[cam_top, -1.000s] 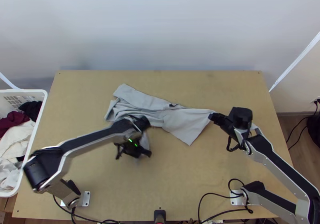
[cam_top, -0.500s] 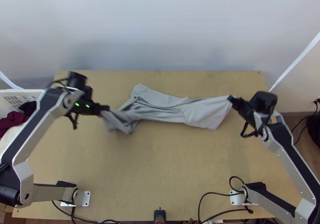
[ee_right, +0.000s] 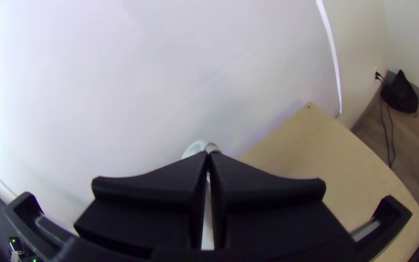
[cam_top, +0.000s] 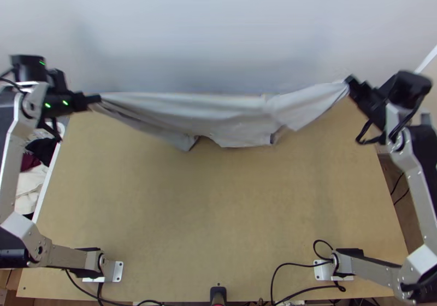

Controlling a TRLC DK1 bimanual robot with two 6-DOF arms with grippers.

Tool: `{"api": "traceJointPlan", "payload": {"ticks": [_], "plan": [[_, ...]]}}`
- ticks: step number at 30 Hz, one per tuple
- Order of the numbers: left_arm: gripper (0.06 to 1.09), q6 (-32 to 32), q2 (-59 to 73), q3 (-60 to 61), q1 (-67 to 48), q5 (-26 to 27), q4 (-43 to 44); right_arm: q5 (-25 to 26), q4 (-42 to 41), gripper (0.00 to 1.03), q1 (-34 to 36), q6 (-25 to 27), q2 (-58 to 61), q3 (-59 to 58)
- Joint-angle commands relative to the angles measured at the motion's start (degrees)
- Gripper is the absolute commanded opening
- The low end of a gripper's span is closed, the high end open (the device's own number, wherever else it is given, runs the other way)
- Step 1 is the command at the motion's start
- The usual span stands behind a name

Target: Fold the t-shirt

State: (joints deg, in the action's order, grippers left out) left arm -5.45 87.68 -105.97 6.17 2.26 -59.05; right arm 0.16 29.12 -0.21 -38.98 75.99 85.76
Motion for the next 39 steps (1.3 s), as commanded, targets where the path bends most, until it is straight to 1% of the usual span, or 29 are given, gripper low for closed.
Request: {"api": "traceJointPlan", "payload": {"ticks": [1,9,11,14,17,20,21,22,24,26,29,30,34,37,39], "plan": [[0.09,0.5,2.2,-7.6,2.7,-1.0,-0.3,0.5,0.7,0.03,1.6,-0.7,3.0,7.6],[0.09,-0.6,5.6,-20.4,4.0,-1.0,0.0,0.5,1.2,0.03,0.8,-2.1,8.1,21.4],[0.09,-1.0,5.3,-20.2,3.5,-1.0,-0.7,0.5,1.9,0.03,0.0,-2.2,8.2,21.1],[0.09,-0.9,5.6,-18.3,2.6,-1.0,-6.5,0.5,5.3,0.03,-0.9,-2.0,8.2,19.4],[0.09,-0.6,4.4,-12.7,1.1,-0.9,-12.0,0.5,6.3,0.03,-0.8,-1.7,7.2,16.5],[0.1,1.7,-0.1,-2.4,-1.3,-0.3,-12.9,0.5,7.1,0.03,-0.3,-1.1,6.9,15.0],[0.1,2.9,-1.9,0.8,-2.5,0.6,-13.3,0.5,7.8,0.03,-0.2,-0.8,6.9,15.0],[0.1,3.9,-3.9,3.5,-3.4,2.0,-13.6,0.5,8.3,0.03,-0.1,-0.2,7.0,15.0],[0.1,4.8,-7.0,7.5,-4.3,8.2,-14.3,0.5,8.8,0.03,0.7,0.3,7.1,14.8],[0.09,5.4,-9.4,9.6,-7.3,12.1,-16.5,0.5,9.6,0.03,1.1,0.7,7.7,14.4],[0.1,8.1,-12.9,12.2,-14.1,16.5,-21.6,0.5,9.9,0.03,1.5,0.9,8.5,13.2],[0.09,8.2,-14.8,13.8,-17.1,17.6,-21.8,0.5,9.9,0.03,1.8,1.0,8.8,13.0],[0.1,7.7,-21.1,22.5,-31.3,18.2,-21.8,0.6,9.9,0.03,2.3,1.0,10.8,12.9],[0.1,5.3,-22.5,28.2,-40.6,18.6,-21.7,0.9,9.9,0.03,2.4,1.0,11.7,12.8],[0.1,4.8,-22.9,31.0,-44.7,19.2,-21.5,1.1,9.9,0.03,2.4,1.0,12.1,12.6]]}}
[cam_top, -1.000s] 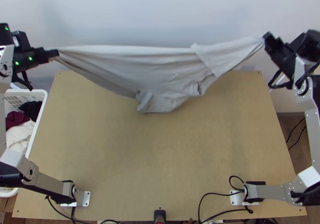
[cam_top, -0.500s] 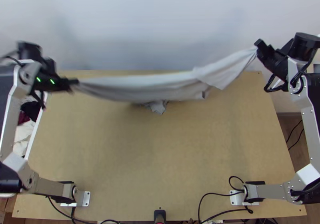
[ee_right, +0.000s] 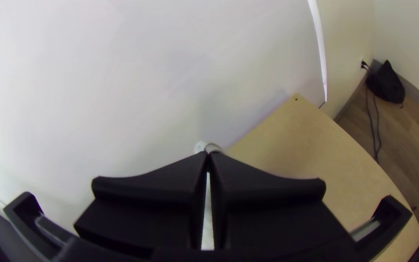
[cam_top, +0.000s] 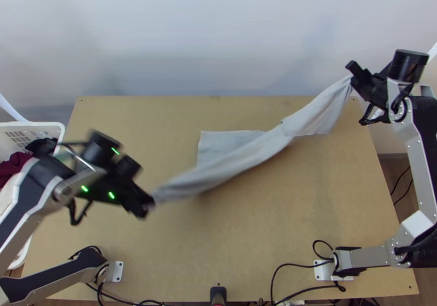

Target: Fold the t-shirt

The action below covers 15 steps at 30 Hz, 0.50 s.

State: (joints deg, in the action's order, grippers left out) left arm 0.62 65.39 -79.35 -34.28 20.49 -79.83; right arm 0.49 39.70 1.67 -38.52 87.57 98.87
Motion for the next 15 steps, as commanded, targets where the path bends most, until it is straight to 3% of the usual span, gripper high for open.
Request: {"api": "traceJointPlan", "payload": {"ticks": [1,2,5,7,8,15], "plan": [[0.12,-1.2,-0.6,5.2,-5.4,1.7,-0.5,0.7,-0.7,0.03,0.4,0.6,0.6,-0.6],[0.21,-1.2,-0.6,5.7,-6.6,3.0,-0.4,0.7,-0.7,0.03,0.4,0.6,0.8,-0.8],[0.77,-0.1,-0.5,6.1,-8.6,5.1,0.1,0.9,-0.7,0.03,0.0,0.5,1.0,-1.3],[0.97,0.6,-0.6,6.3,-9.8,5.3,1.2,1.1,-0.7,0.03,-0.4,0.4,1.1,-1.8],[1.04,0.7,-0.5,6.3,-9.8,5.3,1.8,1.3,-0.7,0.03,-0.5,0.5,1.1,-2.0],[1.04,0.9,2.6,6.4,-3.4,5.6,9.8,2.1,-0.7,0.03,-1.6,0.5,1.0,-3.4]]}}
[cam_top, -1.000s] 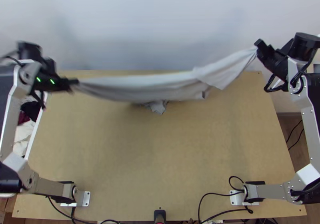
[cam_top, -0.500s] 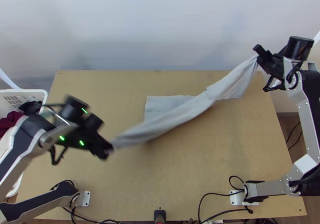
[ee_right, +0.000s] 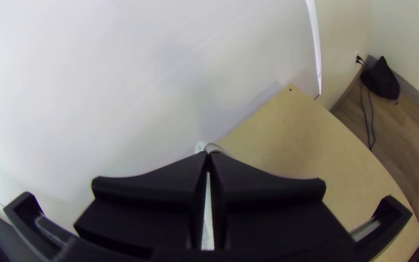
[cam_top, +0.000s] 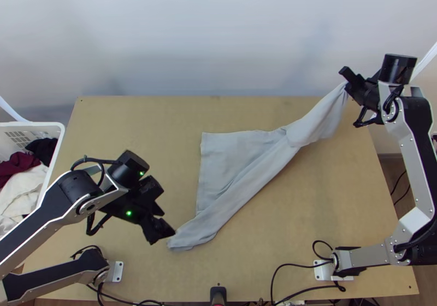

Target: Fold the t-shirt

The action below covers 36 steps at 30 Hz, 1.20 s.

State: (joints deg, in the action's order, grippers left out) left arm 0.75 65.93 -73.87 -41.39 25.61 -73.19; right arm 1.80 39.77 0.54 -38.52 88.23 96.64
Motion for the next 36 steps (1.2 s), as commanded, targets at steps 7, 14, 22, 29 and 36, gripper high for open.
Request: {"api": "traceJointPlan", "payload": {"ticks": [7,14,22,29,36], "plan": [[0.91,-7.4,17.7,-6.5,12.6,0.8,12.9,0.8,-2.4,0.03,-2.0,0.3,-2.4,-5.6],[0.63,-16.8,30.0,-14.8,14.1,0.8,25.7,1.2,-3.9,0.03,-3.7,0.2,-5.0,-8.7],[0.49,-20.3,41.2,-22.2,17.1,0.6,33.2,3.0,-3.9,0.03,-5.2,0.1,-6.5,-10.5],[0.49,-20.9,50.8,-29.5,19.7,-0.2,32.4,4.0,-4.3,0.03,-5.8,-0.2,-7.2,-12.5],[0.49,-21.0,56.9,-33.7,20.2,-0.2,31.7,5.1,-4.9,0.03,-6.8,-0.8,-7.7,-13.0]]}}
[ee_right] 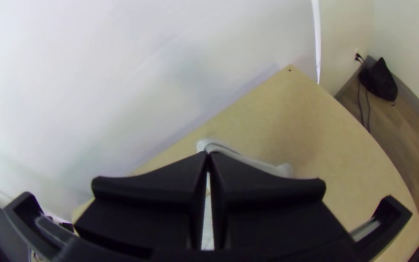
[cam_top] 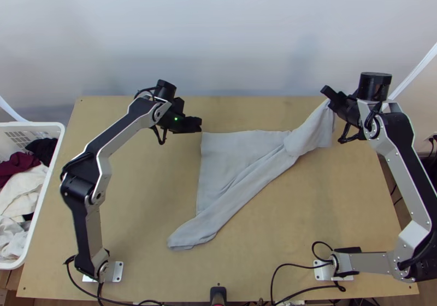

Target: Fold the t-shirt

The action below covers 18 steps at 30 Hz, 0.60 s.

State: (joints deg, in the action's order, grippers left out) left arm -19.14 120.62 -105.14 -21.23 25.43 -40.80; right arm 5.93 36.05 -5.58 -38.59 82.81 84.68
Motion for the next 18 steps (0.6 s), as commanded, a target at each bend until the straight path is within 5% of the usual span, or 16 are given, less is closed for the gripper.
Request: {"api": "traceJointPlan", "payload": {"ticks": [1,18], "plan": [[0.49,-1.1,2.9,-2.9,0.1,0.0,-1.0,1.0,-1.2,0.03,-0.8,-0.7,-2.4,-1.0],[0.49,-1.7,9.5,-6.9,-2.1,-0.8,-1.4,1.6,-1.6,0.03,-0.6,-0.3,-3.9,-1.2]]}}
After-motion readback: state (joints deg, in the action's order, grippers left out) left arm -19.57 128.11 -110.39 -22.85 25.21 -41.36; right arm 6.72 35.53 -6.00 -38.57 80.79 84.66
